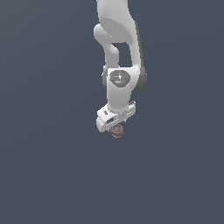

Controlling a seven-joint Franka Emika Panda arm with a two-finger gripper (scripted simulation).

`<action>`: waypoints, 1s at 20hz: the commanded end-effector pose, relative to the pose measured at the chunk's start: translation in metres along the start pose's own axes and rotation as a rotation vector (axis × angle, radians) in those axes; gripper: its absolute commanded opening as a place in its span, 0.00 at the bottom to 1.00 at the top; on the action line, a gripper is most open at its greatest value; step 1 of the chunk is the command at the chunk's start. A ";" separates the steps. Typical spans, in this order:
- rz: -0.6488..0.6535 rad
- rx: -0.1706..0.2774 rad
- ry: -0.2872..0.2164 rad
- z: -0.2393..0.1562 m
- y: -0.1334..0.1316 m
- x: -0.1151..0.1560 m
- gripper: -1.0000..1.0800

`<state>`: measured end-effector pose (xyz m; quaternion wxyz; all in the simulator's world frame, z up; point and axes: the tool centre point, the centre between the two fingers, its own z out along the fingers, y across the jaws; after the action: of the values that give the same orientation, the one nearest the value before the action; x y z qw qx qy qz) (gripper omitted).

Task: Pick up the object and move it to a goal position.

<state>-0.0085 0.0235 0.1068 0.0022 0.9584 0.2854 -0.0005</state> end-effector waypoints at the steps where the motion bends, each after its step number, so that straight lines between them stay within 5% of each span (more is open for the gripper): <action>1: -0.047 0.001 0.001 0.006 -0.003 -0.001 0.96; 20: -0.122 0.004 0.002 0.041 -0.008 -0.003 0.96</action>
<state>-0.0143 0.0284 0.0737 0.0002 0.9393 0.3430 0.0004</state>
